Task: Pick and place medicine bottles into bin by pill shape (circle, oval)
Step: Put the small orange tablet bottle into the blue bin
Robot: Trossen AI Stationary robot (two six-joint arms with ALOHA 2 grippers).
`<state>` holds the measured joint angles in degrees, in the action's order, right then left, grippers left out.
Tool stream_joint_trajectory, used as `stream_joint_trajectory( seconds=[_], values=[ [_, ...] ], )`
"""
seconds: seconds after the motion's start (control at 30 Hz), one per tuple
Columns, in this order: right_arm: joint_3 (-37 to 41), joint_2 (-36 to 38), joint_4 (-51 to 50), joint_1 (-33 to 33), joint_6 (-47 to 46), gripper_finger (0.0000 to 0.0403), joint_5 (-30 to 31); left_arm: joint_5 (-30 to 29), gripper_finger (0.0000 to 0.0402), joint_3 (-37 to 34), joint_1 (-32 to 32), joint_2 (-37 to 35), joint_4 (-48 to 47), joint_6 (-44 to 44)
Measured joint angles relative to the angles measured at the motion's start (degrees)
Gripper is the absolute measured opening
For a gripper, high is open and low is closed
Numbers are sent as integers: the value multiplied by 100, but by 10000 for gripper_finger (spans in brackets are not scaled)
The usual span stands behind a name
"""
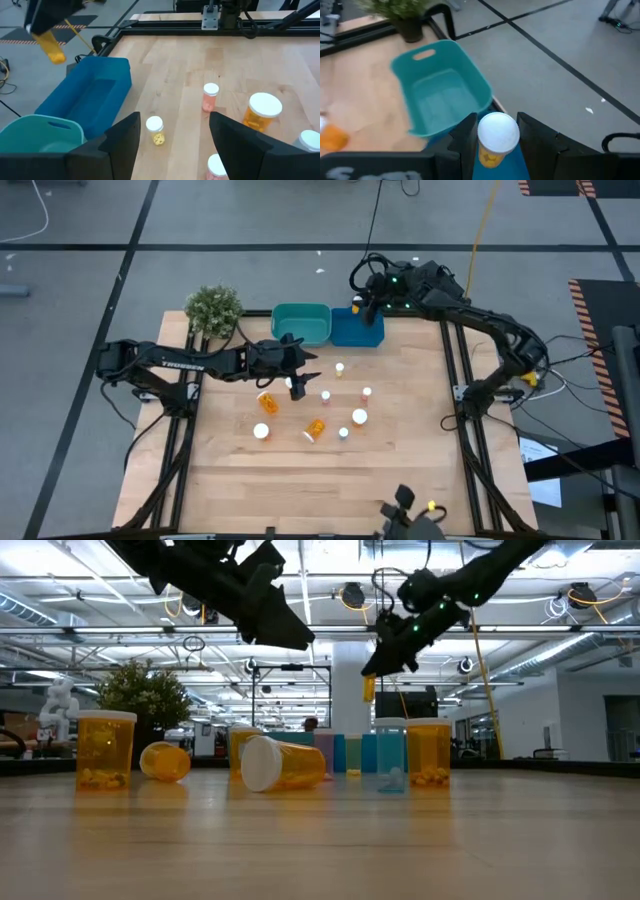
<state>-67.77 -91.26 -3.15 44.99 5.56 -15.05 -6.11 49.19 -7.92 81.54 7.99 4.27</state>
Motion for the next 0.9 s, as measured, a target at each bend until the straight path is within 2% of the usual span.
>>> stream_joint_trajectory(
  seconds=[0.23,0.47,0.9],
  values=[
    [4,-588,170,239,27,125,13,11,241,0,24,2,-37,-3],
    [329,-704,223,342,273,125,24,17,241,0,22,0,-120,-44],
    [1521,-702,1703,445,496,125,304,24,241,0,22,2,-133,-48]
  ],
)
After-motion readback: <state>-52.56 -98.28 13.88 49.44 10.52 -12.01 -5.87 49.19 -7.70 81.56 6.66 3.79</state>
